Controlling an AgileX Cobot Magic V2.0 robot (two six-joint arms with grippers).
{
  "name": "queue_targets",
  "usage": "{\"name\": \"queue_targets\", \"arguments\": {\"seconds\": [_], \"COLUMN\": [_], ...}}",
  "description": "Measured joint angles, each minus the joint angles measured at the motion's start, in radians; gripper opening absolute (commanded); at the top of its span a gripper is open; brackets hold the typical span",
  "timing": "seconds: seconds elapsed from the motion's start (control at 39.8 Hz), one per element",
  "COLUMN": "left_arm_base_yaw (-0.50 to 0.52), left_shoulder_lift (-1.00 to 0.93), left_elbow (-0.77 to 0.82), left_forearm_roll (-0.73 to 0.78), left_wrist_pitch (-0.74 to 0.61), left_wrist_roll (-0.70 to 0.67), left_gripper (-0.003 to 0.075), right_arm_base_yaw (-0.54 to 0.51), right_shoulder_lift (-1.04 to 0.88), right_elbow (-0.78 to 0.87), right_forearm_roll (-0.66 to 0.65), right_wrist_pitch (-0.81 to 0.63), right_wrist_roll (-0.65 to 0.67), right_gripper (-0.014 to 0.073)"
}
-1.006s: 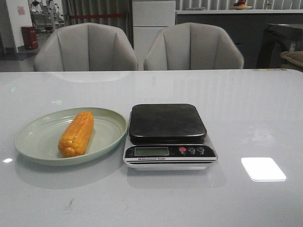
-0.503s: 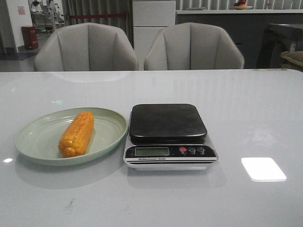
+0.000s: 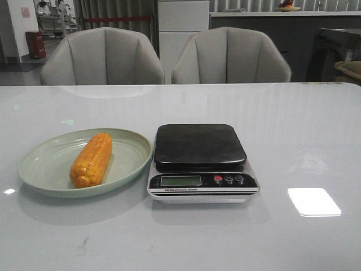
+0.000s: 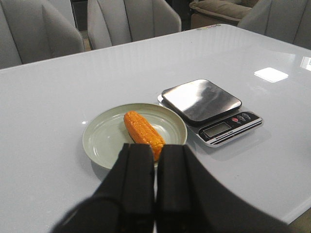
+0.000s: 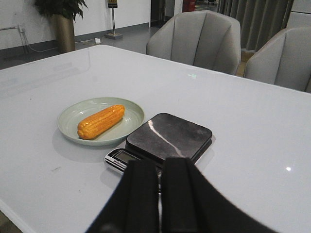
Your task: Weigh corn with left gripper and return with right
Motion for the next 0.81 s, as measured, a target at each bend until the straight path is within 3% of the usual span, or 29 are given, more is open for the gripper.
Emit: {"name": "queue_targets", "arguments": {"seconds": [0.81], "left_arm_base_yaw": [0.0], "left_shoulder_lift": [0.0], "left_elbow": [0.029], "left_forearm_roll": [0.039], "left_wrist_pitch": [-0.022], "left_wrist_roll": [0.0], "left_gripper": [0.0113], "right_arm_base_yaw": [0.0], "right_shoulder_lift": [0.0], "right_elbow": [0.0], "right_forearm_roll": [-0.001], "right_wrist_pitch": [0.0], "right_wrist_roll": [0.0], "right_gripper": [0.0167]}}
